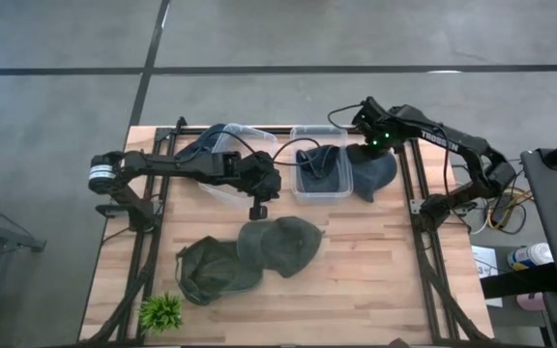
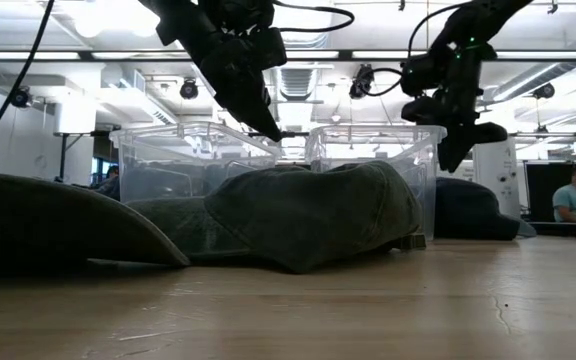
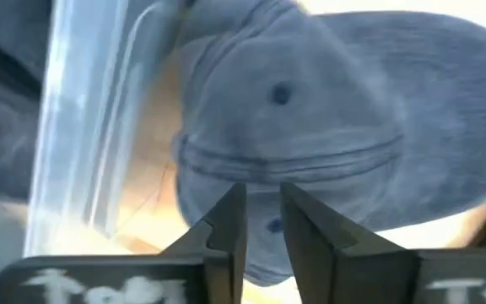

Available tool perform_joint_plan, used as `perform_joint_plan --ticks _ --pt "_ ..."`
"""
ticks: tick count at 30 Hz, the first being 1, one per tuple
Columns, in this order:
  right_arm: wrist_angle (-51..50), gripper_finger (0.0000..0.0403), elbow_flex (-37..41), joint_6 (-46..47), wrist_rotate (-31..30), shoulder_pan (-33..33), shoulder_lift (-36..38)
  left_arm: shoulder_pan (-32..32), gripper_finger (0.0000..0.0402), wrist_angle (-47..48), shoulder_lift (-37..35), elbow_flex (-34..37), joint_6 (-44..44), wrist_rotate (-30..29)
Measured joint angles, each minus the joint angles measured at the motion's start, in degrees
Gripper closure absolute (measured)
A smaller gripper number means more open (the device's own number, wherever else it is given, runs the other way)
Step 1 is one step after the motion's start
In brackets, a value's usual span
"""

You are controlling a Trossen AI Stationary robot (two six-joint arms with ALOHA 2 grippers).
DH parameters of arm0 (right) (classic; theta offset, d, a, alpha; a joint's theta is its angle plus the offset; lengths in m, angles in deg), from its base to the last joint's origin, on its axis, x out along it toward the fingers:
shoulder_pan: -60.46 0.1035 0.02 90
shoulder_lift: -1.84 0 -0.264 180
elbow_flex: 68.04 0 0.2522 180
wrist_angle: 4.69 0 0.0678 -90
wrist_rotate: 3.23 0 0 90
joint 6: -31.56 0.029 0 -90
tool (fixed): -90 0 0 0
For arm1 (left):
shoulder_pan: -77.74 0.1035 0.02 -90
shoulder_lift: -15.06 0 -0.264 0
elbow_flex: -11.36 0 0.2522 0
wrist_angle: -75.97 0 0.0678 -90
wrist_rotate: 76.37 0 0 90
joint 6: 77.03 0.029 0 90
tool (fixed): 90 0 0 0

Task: Pick & Place hat
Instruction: Put the right blue cap into the right transparent bin

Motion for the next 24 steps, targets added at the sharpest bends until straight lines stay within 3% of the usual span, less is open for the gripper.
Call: perform_joint_plan --ticks 5,11,14,18,24 --pt "0.6 0.0258 1.1 -2.5 -0.2 1.7 -0.1 0.0 0.0401 0.0 0.0 0.0 0.0 0.0" --pt "0.9 0.0151 1.0 -3.6 -8.7 3.8 -0.1 0.0 0.0401 0.0 0.0 0.0 0.0 0.0" --pt "2.9 0.0108 1.2 -5.9 -9.3 4.2 -0.1 0.0 0.0401 0.0 0.0 0.0 0.0 0.0" --pt "4.6 0.0080 1.5 -11.2 -9.2 4.7 -1.4 0.0 0.0401 0.0 0.0 0.0 0.0 0.0" --pt "5.3 0.0078 1.4 -12.8 -7.5 4.6 -6.2 0.0 0.0401 0.0 0.0 0.0 -0.1 0.0"
